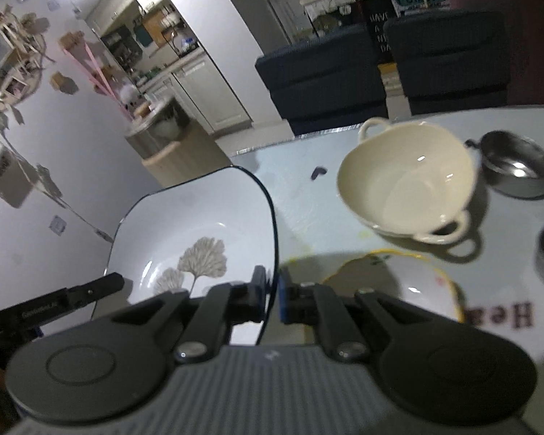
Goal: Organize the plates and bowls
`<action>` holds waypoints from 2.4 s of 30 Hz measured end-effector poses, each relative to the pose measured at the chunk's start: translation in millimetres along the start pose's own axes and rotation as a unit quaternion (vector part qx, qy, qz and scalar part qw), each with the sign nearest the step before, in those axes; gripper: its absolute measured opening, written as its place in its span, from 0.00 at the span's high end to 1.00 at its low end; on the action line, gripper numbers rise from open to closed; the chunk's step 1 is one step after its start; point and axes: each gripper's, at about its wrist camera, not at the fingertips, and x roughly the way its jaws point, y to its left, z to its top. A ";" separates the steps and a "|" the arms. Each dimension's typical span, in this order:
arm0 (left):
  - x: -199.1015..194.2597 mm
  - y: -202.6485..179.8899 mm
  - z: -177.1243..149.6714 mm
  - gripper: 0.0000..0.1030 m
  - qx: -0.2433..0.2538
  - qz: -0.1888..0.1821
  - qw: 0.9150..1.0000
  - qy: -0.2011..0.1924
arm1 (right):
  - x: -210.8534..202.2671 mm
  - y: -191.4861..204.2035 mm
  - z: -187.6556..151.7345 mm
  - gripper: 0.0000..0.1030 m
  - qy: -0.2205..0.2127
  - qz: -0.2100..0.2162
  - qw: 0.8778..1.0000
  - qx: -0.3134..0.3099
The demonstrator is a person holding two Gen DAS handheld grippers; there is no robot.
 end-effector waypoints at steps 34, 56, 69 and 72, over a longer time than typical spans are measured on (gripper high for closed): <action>99.8 -159.0 -139.0 0.92 0.058 -0.108 0.975 0.185 | -157.3 -163.9 -105.0 0.92 0.015 -0.162 0.984 0.071; 129.4 -161.2 -169.5 0.88 0.089 -0.060 0.969 0.221 | -121.1 -167.6 -107.9 0.92 0.086 -0.213 0.973 0.031; 121.0 -159.2 -166.1 0.88 0.101 -0.065 0.966 0.228 | -103.2 -174.3 -106.6 0.88 0.115 -0.227 0.967 0.025; 120.5 -158.3 -165.0 0.88 0.102 -0.067 0.966 0.227 | -97.6 -174.6 -108.3 0.86 0.123 -0.230 0.965 0.022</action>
